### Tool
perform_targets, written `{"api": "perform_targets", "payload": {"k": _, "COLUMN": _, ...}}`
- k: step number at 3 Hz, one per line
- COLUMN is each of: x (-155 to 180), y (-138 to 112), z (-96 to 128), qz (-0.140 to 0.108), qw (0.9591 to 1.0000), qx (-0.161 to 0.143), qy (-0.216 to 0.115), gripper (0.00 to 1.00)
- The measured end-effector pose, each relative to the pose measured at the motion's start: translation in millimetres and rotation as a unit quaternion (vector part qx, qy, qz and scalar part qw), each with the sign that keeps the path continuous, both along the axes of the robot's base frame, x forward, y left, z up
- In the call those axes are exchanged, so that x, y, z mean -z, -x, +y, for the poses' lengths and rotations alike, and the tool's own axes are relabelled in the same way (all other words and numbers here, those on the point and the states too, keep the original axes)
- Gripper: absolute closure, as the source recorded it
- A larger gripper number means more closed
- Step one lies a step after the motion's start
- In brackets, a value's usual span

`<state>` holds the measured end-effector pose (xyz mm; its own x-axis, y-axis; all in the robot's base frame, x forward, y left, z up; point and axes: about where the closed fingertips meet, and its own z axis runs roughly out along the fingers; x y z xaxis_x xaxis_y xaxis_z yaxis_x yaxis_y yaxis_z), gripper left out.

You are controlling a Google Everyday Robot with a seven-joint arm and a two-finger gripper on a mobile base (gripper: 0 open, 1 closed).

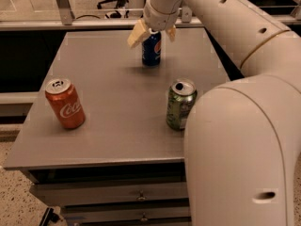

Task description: Knock pepsi can over

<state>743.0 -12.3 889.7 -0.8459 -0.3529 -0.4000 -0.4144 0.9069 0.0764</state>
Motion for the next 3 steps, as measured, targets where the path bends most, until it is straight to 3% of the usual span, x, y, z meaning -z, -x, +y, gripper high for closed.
{"api": "perform_targets", "payload": {"k": 1, "x": 4.7, "y": 4.0, "z": -4.4, "qz": 0.003, "qw": 1.0, "qx": 0.005, "qy": -0.004, "gripper": 0.41}}
{"api": "perform_targets", "payload": {"k": 2, "x": 1.1, "y": 7.8, "z": -6.4, "qz": -0.013, "qw": 0.9999, "qx": 0.001, "qy": -0.002, "gripper": 0.65}}
{"api": "perform_targets", "payload": {"k": 3, "x": -16.7, "y": 19.8, "z": -13.9, "qz": -0.046, "qw": 0.9989, "qx": -0.002, "qy": 0.005, "gripper": 0.88}}
